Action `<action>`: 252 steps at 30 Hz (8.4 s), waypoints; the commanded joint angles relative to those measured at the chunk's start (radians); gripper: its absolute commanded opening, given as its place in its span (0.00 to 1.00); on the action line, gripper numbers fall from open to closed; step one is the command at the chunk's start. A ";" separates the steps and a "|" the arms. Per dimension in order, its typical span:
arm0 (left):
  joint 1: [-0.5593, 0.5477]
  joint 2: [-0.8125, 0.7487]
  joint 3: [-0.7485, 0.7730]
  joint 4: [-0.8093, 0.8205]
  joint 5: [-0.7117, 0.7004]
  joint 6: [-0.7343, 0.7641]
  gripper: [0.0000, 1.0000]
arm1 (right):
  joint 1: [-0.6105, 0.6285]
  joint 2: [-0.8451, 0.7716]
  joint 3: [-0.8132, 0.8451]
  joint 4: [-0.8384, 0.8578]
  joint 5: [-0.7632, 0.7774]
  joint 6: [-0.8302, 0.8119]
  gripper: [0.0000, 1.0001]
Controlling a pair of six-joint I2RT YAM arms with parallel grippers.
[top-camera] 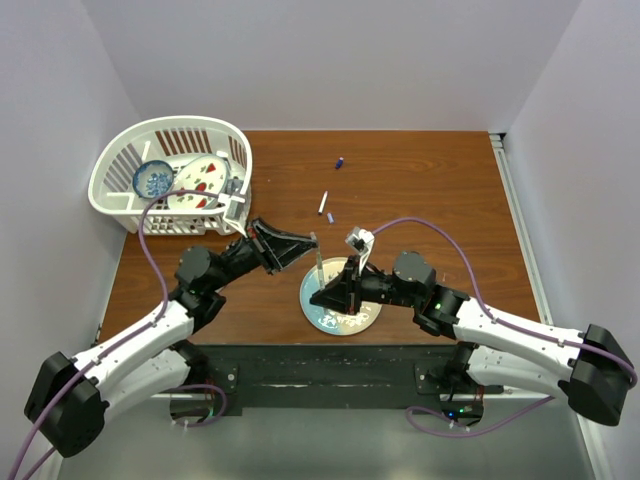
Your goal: Insert the pens into the pen caps
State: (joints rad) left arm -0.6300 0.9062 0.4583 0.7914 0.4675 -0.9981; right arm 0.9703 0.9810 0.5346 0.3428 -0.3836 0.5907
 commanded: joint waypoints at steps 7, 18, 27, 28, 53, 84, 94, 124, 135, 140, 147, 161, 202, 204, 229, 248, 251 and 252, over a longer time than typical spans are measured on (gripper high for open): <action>-0.005 -0.009 0.042 -0.095 0.019 0.095 0.00 | 0.008 0.001 0.054 0.035 0.017 -0.022 0.00; -0.005 -0.021 0.100 -0.244 0.000 0.217 0.00 | 0.008 0.010 0.070 -0.005 0.029 -0.040 0.00; -0.004 -0.039 0.134 -0.322 -0.021 0.233 0.00 | 0.008 0.022 0.070 -0.013 0.025 -0.043 0.00; -0.005 -0.038 0.135 -0.320 -0.021 0.216 0.00 | 0.008 0.025 0.068 -0.008 0.022 -0.040 0.00; -0.004 -0.064 0.161 -0.320 -0.049 0.165 0.00 | 0.011 0.022 0.061 -0.018 0.005 -0.040 0.00; -0.004 -0.081 0.125 -0.339 -0.026 0.179 0.00 | 0.011 0.012 0.064 -0.022 0.023 -0.035 0.00; -0.002 -0.084 0.068 -0.304 0.002 0.151 0.00 | 0.010 0.018 0.065 -0.010 0.038 -0.034 0.00; -0.002 -0.073 0.184 -0.311 0.149 0.228 0.72 | 0.011 0.033 0.146 -0.097 -0.015 -0.137 0.00; -0.004 -0.012 0.233 -0.318 0.123 0.236 0.64 | 0.013 0.018 0.136 -0.093 -0.032 -0.124 0.00; -0.004 0.017 0.240 -0.276 0.152 0.202 0.42 | 0.015 0.018 0.130 -0.093 -0.035 -0.124 0.00; -0.005 0.016 0.128 -0.160 0.207 0.090 0.00 | 0.015 -0.008 0.130 -0.070 0.066 -0.106 0.00; -0.007 0.039 -0.075 0.015 0.235 -0.073 0.00 | -0.019 0.013 0.372 -0.044 0.330 -0.245 0.00; 0.036 0.229 0.396 -0.560 0.043 0.180 0.52 | -0.193 -0.045 0.167 -0.250 0.136 -0.207 0.00; 0.050 0.230 0.414 -0.580 0.036 0.196 0.69 | -0.191 -0.085 0.154 -0.366 0.205 -0.192 0.00; 0.200 0.025 0.395 -1.018 -0.501 0.581 1.00 | -0.277 0.439 0.304 -0.933 0.761 -0.195 0.12; 0.200 -0.069 0.344 -0.997 -0.495 0.644 0.98 | -0.285 0.561 0.347 -0.935 0.735 -0.187 0.29; 0.200 -0.059 0.347 -1.001 -0.497 0.645 0.97 | -0.286 0.541 0.355 -0.939 0.727 -0.189 0.28; 0.200 -0.058 0.349 -1.003 -0.488 0.650 0.97 | -0.285 0.535 0.360 -0.947 0.733 -0.184 0.28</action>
State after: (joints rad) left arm -0.4332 0.8513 0.8055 -0.2493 -0.0151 -0.3801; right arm 0.6868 1.5562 0.8497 -0.5812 0.3485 0.3992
